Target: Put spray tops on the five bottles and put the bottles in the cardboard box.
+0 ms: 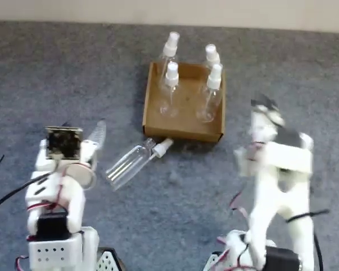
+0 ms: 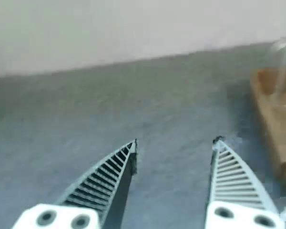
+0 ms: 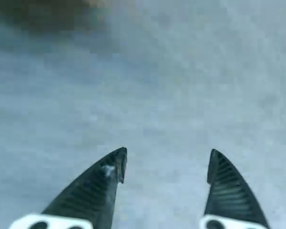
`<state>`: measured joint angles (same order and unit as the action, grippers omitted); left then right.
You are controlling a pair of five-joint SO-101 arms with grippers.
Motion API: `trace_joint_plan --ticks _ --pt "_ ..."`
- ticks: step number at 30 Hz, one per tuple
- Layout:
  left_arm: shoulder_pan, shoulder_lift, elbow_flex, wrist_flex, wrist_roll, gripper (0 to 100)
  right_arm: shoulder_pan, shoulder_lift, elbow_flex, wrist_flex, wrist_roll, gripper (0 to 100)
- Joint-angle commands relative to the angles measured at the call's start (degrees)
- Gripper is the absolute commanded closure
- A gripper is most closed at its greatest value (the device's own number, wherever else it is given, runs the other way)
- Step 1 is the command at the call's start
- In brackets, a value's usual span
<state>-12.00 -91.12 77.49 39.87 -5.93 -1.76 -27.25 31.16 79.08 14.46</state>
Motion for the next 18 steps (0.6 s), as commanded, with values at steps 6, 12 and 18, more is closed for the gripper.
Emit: trace_joint_plan --ticks 6,12,18 --pt "-23.25 -0.22 -5.23 6.59 -15.38 77 -37.93 6.99 -9.71 -9.27 -25.67 78.9" --pt "-28.0 -0.22 -3.47 6.68 -19.43 77 -41.54 16.84 -14.99 -20.53 -45.1 78.9" --pt "-28.62 -0.4 -2.15 6.68 -19.69 77 -42.95 24.84 -22.64 -26.59 -53.54 78.9"
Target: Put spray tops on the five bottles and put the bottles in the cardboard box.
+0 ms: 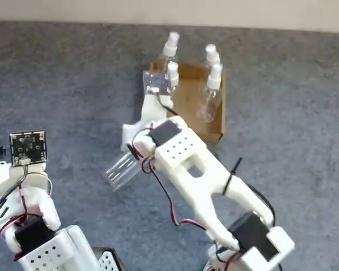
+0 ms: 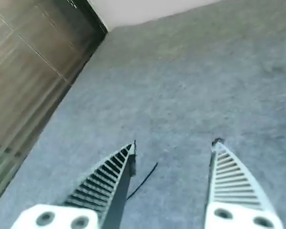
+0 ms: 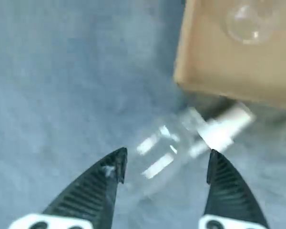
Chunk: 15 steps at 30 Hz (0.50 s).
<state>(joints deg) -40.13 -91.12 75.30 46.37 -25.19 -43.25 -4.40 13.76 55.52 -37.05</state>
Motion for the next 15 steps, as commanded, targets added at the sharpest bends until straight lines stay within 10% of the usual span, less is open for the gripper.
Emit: trace_joint_plan --ticks 1,15 --pt "-0.48 -0.4 0.04 0.18 -0.35 77 -1.71 3.56 -5.67 -3.56 -2.37 78.9" --pt "-0.4 -0.4 0.31 0.09 -0.35 77 -4.0 16.92 -6.29 -6.37 -2.46 78.9"
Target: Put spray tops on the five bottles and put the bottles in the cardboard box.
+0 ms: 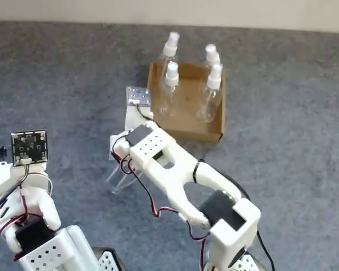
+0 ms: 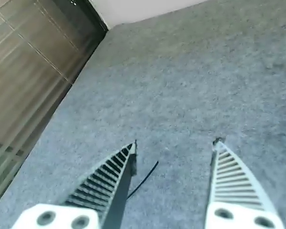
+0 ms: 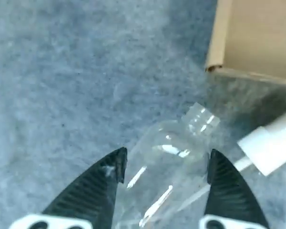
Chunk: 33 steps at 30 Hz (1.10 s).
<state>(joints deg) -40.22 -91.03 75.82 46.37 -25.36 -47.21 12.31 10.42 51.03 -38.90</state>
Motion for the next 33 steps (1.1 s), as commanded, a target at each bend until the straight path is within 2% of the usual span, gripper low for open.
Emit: trace_joint_plan --ticks 1,4,10,12,17,21,24,27,29,33 --pt "-0.31 -0.48 -0.22 0.18 -0.18 77 -0.04 0.75 -2.95 -2.15 -0.62 78.9" --pt "-0.04 -0.48 -0.22 0.18 -0.18 77 -0.13 1.71 -2.95 -1.89 -0.62 79.5" --pt "1.27 -0.48 -0.22 0.18 -0.18 77 -0.13 1.71 -2.86 -1.71 0.0 96.8" --pt "1.27 -0.48 -0.13 0.18 -0.18 77 -0.13 1.71 -3.21 0.92 0.7 99.6" --pt "1.27 -0.57 1.01 0.09 -0.18 77 -1.19 -1.63 -10.86 10.07 9.67 99.4" --pt "1.27 -0.48 1.01 0.09 -0.18 77 -0.84 -7.87 -20.09 24.31 21.98 99.4" --pt "2.59 -0.4 1.01 0.18 0.0 77 2.59 -12.7 -27.82 38.81 29.71 99.4" --pt "7.78 -0.4 0.57 3.08 0.09 77 8.4 -17.36 -35.56 50.77 38.33 99.4" --pt "12.79 -0.31 -1.01 6.86 0.18 77 15.08 -21.14 -35.38 50.42 45.45 99.4" --pt "21.05 0.66 -7.16 14.59 0.53 77 33.36 -27.74 -22.81 50.15 57.32 99.4"
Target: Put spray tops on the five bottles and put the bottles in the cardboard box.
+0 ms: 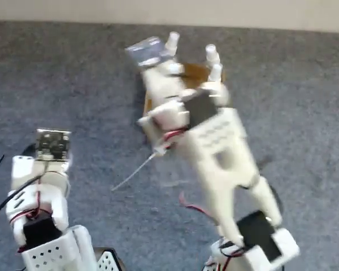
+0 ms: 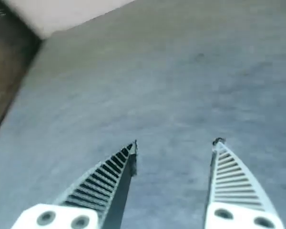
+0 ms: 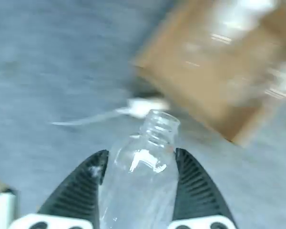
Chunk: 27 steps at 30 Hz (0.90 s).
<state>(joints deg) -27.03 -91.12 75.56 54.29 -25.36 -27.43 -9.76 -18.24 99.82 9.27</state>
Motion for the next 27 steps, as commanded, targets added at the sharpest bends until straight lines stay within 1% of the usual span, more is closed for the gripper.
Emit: trace_joint_plan --ticks 1,4,6,9,11,13,14,16,19,23,27 --pt "9.71 2.51 -8.75 8.0 1.41 77 18.15 -7.16 8.75 1.27 12.48 99.4" --pt "15.96 13.49 -15.69 10.99 2.64 77 30.37 -11.3 16.22 1.01 24.7 99.4" --pt "22.2 23.6 -21.32 13.45 2.64 77 38.64 -12.97 20.26 -1.1 30.95 99.4" --pt "34.15 38.37 -29.67 16.35 2.64 77 48.31 -13.41 27.38 -12.44 34.55 99.4" --pt "41.98 47.43 -34.59 16.79 3.6 77 52.26 -12.09 35.12 -21.58 36.75 99.4" --pt "47.43 55.6 -38.73 16.79 6.15 80 54.37 -10.68 42.33 -29.67 39.38 99.4" --pt "49.01 59.38 -40.75 16.62 7.21 82 55.16 -10.07 45.49 -33.8 40.18 99.4" --pt "51.38 66.24 -43.65 13.71 9.23 84 56.4 -8.84 50.95 -40.92 40.88 99.4" --pt "52.18 75.12 -47.25 9.32 12.4 84 56.84 -7.16 57.1 -47.87 40.88 99.4" --pt "52.18 83.56 -49.1 3.78 16.35 84 57.01 -3.38 58.07 -53.05 40.88 99.4" --pt "51.74 86.02 -48.66 0.0 19.08 84 57.01 1.89 58.07 -55.25 40.97 99.4"
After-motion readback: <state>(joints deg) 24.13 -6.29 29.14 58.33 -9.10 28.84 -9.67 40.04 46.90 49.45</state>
